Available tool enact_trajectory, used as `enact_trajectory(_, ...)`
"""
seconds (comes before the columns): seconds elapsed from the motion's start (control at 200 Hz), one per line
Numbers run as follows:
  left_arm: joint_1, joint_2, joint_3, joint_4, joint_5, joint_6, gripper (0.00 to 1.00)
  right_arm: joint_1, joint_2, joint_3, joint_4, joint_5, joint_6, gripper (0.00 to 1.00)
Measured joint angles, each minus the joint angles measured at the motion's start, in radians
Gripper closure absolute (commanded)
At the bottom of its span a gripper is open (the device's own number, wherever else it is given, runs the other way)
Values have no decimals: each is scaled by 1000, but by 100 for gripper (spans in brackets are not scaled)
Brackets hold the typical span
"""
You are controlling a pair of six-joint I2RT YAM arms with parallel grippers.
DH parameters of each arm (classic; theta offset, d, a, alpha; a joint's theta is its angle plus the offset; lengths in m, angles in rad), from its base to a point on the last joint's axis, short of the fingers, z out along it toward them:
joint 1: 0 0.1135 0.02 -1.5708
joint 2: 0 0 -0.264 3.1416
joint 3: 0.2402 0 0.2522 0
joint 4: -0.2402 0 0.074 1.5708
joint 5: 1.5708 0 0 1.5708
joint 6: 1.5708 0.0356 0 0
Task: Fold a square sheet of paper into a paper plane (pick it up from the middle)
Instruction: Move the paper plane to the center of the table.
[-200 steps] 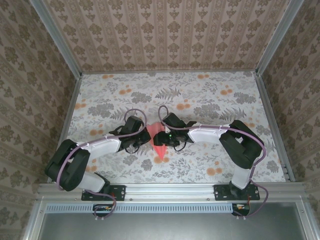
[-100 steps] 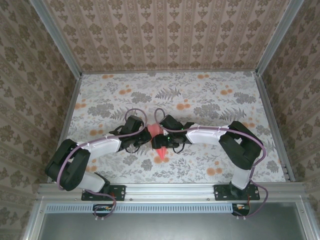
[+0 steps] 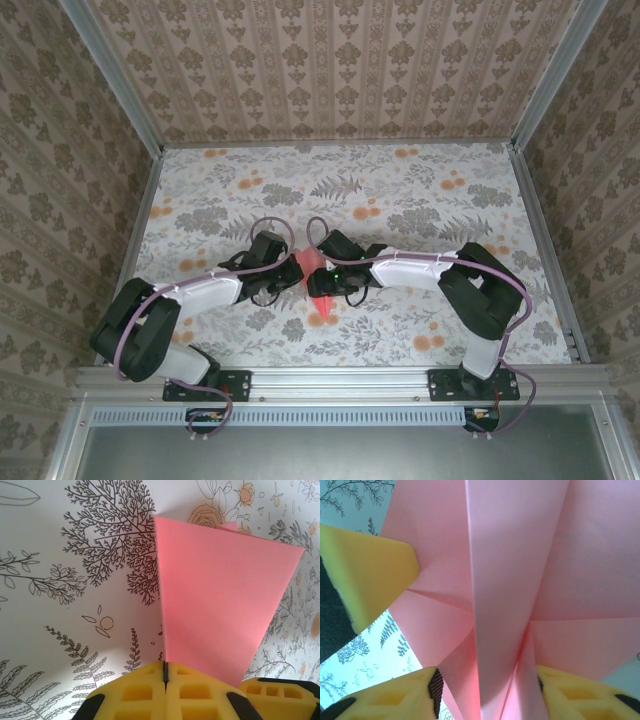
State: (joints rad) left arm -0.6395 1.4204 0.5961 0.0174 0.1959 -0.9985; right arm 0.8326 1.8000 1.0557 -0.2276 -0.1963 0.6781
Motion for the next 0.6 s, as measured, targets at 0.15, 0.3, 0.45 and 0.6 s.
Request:
enact_trajectory(0.15,0,0,0,0,0,0,100,3,0,13,-25,29,3,65)
enact_trajectory(0.3,0,0,0,0,0,0,100,11,5,36,-58,66,2,66)
enact_trajectory(0.45,0,0,0,0,1,0,100,31,21,71,-93,107,3,63)
enact_trajectory(0.6,0,0,0,0,2,0,99,52,44,107,-128,144,3,63)
